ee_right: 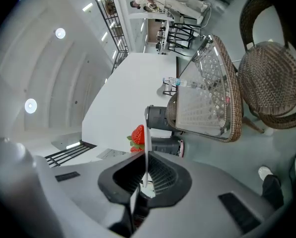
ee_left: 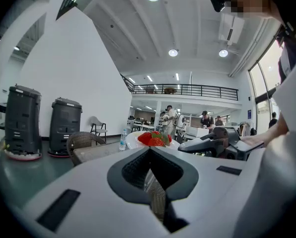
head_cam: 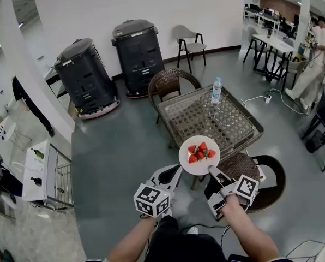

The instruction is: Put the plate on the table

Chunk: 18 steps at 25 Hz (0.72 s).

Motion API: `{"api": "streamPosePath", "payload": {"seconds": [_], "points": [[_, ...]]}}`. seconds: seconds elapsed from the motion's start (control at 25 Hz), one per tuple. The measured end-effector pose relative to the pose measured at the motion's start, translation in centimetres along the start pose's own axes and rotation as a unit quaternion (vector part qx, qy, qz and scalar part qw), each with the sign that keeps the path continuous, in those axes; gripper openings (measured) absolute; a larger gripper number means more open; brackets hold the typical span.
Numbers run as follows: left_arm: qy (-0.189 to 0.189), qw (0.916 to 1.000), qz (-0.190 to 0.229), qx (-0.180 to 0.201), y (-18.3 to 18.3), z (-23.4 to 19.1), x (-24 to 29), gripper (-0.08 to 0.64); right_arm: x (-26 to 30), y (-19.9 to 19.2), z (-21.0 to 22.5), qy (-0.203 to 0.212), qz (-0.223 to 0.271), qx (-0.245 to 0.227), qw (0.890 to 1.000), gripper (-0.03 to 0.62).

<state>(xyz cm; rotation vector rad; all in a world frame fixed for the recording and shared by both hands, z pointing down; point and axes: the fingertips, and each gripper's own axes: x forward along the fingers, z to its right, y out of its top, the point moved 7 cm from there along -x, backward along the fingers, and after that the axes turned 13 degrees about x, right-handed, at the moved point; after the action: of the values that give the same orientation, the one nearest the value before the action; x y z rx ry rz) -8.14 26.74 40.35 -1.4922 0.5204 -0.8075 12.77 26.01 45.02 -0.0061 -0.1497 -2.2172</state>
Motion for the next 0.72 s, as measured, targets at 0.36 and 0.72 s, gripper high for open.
{"api": "streamPosePath", "payload": {"seconds": [0.36, 0.72], "points": [[0.001, 1.0, 0.001, 0.0, 0.1, 0.1, 0.4, 0.006, 0.0, 0.5, 0.0, -0.002, 0.001, 0.004, 1.0, 0.018], [0.01, 1.0, -0.001, 0.0, 0.1, 0.1, 1.6, 0.006, 0.4, 2.0, 0.0, -0.001, -0.005, 0.002, 1.0, 0.018]]}}
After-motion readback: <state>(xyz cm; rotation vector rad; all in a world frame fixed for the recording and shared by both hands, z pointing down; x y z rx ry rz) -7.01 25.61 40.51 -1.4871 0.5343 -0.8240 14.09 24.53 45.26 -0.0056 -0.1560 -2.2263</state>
